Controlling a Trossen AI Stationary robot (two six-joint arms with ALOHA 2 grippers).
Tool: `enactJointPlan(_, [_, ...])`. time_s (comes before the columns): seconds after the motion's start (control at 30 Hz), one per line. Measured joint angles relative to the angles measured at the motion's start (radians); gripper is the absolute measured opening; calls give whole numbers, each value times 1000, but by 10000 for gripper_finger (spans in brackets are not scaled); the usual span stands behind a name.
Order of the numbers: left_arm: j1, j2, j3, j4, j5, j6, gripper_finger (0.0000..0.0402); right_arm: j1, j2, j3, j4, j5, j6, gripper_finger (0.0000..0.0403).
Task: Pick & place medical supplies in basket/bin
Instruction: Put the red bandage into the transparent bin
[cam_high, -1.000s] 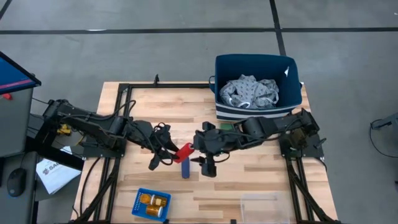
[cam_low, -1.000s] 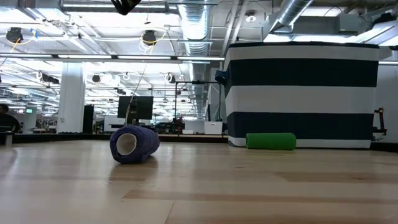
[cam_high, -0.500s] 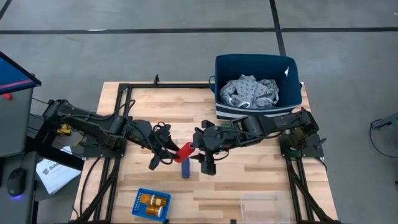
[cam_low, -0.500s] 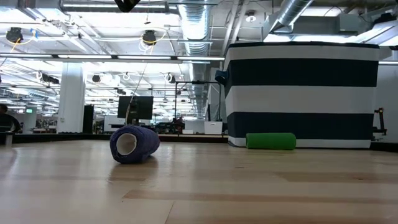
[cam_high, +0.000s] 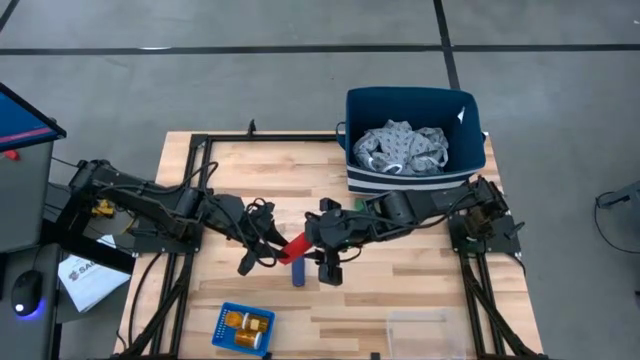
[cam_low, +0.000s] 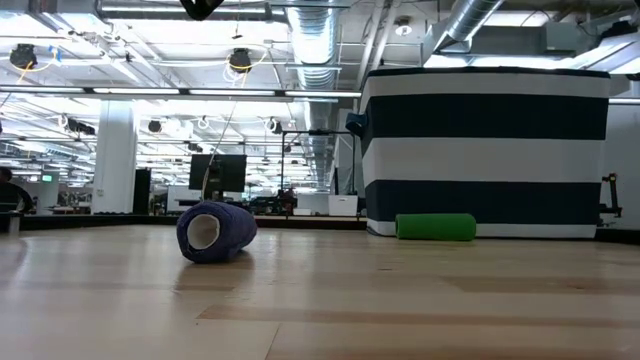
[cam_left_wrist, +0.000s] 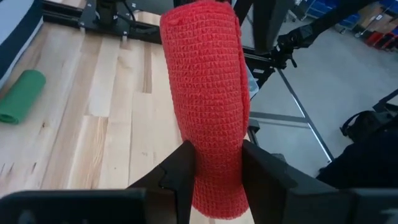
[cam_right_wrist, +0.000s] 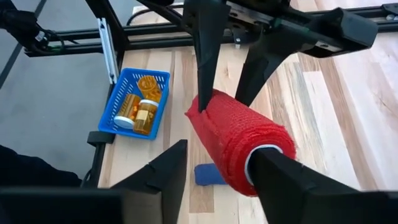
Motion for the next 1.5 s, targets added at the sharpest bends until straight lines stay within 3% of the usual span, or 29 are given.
enactJointPlan(0.3, [0, 0, 0, 10, 9, 5, 108, 0, -1, 0, -2, 0, 0, 20])
enactJointPlan(0.53, [9, -34, 4, -75, -17, 48, 108, 3, -5, -1, -51, 18, 47, 11])
enactJointPlan(0.8, [76, -145, 3, -218, -38, 121, 108, 65, -37, -3, -297, 17, 164, 6])
enactJointPlan(1.1, [104, -232, 3, -180, -120, 139, 108, 282, -64, -1, -564, 3, 563, 6])
enactJointPlan(1.5, [104, -167, 1, 1, -135, 142, 108, 597, -66, -28, -637, 30, 1208, 6])
